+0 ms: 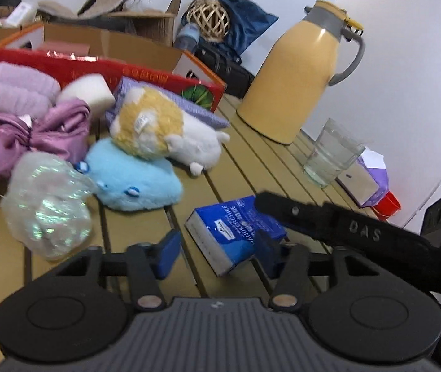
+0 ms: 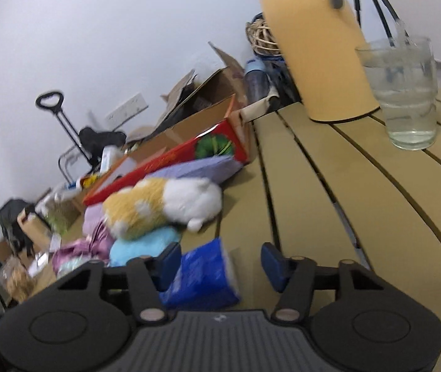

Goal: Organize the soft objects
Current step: 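Lower the right gripper onto the blue tissue pack and grasp it, then lift the blue tissue pack into the cardboard box and release it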

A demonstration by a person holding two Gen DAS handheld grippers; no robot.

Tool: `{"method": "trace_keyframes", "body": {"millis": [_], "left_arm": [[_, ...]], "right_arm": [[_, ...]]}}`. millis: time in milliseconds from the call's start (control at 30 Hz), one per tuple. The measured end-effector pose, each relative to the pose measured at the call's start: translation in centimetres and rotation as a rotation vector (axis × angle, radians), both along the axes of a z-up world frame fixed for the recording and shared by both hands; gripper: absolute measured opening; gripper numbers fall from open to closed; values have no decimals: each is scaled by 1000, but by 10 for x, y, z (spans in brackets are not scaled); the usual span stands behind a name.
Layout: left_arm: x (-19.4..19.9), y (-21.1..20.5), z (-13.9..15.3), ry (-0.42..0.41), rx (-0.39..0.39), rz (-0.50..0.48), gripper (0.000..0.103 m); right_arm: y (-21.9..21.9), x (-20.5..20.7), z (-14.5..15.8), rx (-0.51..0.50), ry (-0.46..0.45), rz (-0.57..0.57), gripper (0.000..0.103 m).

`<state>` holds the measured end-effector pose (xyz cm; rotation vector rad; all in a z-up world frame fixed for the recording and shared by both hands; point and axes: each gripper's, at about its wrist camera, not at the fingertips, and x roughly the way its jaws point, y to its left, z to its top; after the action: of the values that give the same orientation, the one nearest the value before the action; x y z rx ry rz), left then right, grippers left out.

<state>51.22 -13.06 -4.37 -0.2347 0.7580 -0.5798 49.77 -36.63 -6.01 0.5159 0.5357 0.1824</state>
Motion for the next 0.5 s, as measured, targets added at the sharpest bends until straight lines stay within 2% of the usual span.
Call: {"method": "trace_keyframes", "body": {"millis": [33,67,167,267,367,500], "left_arm": [[3,-1,-2,13,4,12,50],[4,0,-3,20,-10,21,45],[7,2,-2,48,-47,24,33],[5,-1,-6,46,-61,26,32],[3,3,-10,67,-107,45,32],[-10,4,-3,67,-101,55,30]], "right_arm": [[-2,5,-4,1,10,-5,45],[-3,8,-7,15,14,-10,35],[-2,6,-10,70,29,42,32],[8,0,-8,21,23,47,32],[8,-6,-6,2,20,44,29],[12,-23,-1,-39,-5,43,25]]}}
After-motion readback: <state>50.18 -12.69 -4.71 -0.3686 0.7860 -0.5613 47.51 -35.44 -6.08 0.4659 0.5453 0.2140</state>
